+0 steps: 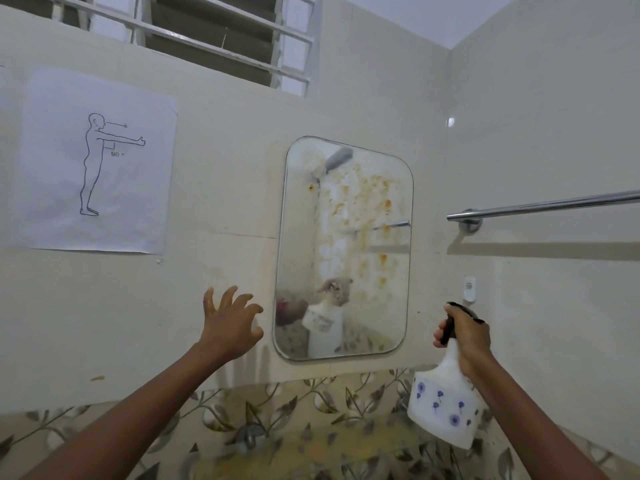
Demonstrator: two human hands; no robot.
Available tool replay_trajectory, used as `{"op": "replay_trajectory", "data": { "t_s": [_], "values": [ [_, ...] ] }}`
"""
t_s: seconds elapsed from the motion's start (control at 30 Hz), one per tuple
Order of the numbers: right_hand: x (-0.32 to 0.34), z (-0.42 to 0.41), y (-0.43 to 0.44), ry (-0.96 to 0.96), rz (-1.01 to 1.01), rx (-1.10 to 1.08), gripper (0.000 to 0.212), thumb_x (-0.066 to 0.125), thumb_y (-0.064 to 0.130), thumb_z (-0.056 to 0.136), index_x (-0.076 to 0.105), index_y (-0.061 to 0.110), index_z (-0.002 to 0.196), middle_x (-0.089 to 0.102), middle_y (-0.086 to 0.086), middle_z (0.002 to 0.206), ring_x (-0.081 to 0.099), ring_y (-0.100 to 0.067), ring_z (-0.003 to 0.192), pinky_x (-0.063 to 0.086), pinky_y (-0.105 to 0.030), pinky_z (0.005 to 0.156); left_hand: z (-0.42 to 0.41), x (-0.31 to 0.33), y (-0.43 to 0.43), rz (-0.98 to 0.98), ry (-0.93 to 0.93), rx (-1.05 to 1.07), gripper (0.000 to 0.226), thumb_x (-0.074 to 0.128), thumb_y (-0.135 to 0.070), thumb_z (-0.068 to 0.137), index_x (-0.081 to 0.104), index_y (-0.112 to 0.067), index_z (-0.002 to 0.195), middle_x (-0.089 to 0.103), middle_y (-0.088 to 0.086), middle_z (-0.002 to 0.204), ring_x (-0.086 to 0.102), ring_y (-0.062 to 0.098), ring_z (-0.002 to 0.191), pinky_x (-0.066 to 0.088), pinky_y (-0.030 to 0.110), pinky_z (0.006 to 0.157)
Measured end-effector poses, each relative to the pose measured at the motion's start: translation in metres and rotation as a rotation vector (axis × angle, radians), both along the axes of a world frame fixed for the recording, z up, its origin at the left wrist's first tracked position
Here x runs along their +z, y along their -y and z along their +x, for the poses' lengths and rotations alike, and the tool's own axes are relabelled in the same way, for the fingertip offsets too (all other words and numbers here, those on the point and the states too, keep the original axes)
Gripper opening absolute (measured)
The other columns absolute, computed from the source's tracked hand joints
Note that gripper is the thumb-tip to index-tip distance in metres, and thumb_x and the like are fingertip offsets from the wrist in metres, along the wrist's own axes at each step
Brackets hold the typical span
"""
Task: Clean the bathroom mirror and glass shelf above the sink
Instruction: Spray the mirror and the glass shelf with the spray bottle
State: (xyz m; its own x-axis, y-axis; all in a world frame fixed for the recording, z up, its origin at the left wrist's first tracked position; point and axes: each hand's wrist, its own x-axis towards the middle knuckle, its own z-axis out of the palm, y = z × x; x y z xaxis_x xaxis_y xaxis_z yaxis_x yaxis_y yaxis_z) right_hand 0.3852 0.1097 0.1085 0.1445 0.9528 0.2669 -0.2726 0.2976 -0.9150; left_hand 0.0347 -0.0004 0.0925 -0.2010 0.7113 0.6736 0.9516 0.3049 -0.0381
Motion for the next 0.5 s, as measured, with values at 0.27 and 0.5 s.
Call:
{"op": "replay_trajectory", "data": {
  "t_s": [0.27,0.5],
  "values": [
    [-0.016,-0.03,0.027,0.416,0.227,0.358,0.032,0.06,0.03,0.086,0.066,0.006,0.067,0.064,-0.017,0.06,0.062,-0.028,0.055,0.043,-0.027,0.047,0.001,-0.01,-0.002,-0.032,-0.006,0.008,0.042,0.047,-0.042,0.087,0.046,-0.034,0.129,0.032,-0.002,0.151,0.008,0.024,0.145,-0.009,0.058,0.112],
    [-0.028,-0.019,0.025,0.272,0.124,0.28,0.03,0.061,0.019,0.087,0.065,-0.007,0.072,0.064,-0.023,0.059,0.062,-0.027,0.046,0.046,-0.017,0.04,-0.004,-0.012,-0.001,-0.028,-0.003,0.013,0.042,0.048,-0.042,0.087,0.048,-0.033,0.128,0.033,-0.001,0.15,0.01,0.024,0.144,-0.009,0.058,0.112]
  ]
}}
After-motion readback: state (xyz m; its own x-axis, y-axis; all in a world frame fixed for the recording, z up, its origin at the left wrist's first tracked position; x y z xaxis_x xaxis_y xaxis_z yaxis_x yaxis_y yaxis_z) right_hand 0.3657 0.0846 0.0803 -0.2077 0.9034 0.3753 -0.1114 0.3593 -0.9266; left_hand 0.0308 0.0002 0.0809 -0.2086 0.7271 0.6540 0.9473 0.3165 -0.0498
